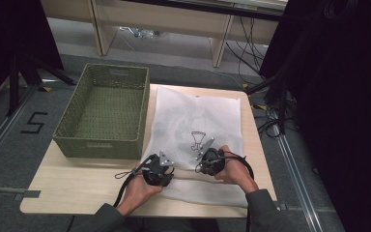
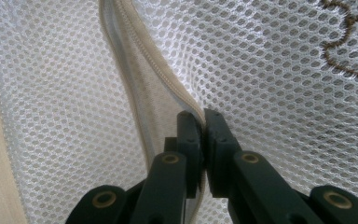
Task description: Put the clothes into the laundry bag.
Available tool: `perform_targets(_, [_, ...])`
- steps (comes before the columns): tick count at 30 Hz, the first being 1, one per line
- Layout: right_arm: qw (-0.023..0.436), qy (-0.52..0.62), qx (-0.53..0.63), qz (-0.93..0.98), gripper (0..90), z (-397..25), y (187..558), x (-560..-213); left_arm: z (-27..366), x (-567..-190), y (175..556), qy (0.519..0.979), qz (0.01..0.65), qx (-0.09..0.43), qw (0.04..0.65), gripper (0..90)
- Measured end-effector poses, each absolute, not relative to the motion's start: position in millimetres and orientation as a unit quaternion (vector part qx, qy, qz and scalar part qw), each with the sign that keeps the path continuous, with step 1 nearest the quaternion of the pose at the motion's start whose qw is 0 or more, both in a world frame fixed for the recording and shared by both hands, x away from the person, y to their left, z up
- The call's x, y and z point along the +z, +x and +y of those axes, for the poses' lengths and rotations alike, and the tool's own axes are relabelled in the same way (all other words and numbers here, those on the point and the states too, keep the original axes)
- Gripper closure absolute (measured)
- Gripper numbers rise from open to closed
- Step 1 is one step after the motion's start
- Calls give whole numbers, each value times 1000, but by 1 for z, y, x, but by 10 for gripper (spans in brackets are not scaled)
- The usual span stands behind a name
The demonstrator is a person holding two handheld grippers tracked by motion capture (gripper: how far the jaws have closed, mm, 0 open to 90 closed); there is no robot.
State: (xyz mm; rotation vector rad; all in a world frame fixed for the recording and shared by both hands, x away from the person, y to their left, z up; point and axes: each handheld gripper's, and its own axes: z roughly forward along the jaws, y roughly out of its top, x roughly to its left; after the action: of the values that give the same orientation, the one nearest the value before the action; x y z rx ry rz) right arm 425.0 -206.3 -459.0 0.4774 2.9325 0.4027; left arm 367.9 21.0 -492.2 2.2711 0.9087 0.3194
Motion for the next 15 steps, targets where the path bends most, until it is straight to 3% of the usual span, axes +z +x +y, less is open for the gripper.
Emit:
perform_targets(12, [71, 161, 134, 975, 869, -205, 424, -459, 6, -499, 383, 869, 345, 113, 336, 889])
perform_targets(15, [70, 162, 134, 975, 869, -205, 424, -459, -2, -502, 393, 868, 345, 131, 331, 895])
